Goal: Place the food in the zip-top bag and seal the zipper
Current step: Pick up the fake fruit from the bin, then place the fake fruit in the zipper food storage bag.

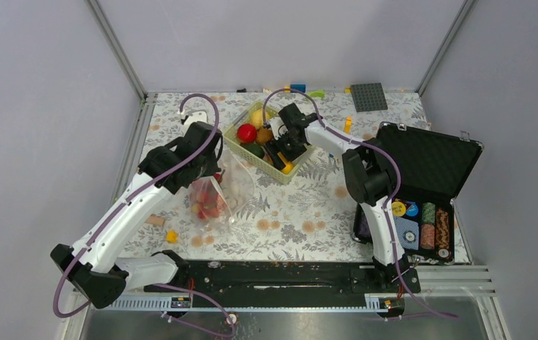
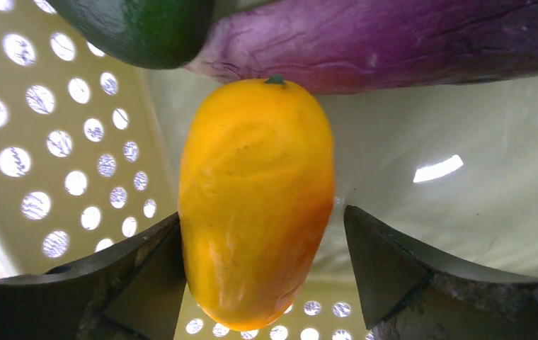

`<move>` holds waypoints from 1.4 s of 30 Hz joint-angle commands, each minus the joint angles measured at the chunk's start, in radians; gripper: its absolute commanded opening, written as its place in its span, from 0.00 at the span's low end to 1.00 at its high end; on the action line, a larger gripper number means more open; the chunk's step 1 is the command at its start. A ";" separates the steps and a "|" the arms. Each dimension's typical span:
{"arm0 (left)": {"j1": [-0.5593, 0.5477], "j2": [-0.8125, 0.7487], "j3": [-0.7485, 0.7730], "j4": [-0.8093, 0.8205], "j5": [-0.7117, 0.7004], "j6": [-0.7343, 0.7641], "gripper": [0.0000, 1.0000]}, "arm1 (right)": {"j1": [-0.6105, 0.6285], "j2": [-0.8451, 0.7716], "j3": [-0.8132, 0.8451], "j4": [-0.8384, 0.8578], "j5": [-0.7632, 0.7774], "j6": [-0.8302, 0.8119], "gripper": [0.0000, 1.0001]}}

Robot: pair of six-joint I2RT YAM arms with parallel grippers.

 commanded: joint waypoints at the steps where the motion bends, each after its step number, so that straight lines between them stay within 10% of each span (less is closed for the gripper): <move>1: 0.051 0.039 0.074 -0.017 0.047 0.021 0.00 | 0.007 0.007 0.053 -0.056 0.082 -0.056 0.81; 13: 0.106 0.017 0.132 -0.028 0.054 0.056 0.00 | 0.007 -0.108 0.028 0.055 0.014 0.091 0.24; 23: 0.110 0.002 0.129 -0.037 0.042 0.042 0.00 | 0.005 -0.435 -0.192 0.249 0.040 0.317 0.18; 32: 0.110 0.012 0.099 -0.009 0.099 0.047 0.00 | 0.038 -0.739 -0.488 0.698 -0.457 0.501 0.18; 42: 0.111 -0.006 0.070 0.007 0.142 0.051 0.00 | 0.293 -0.783 -0.569 0.975 -0.327 0.525 0.18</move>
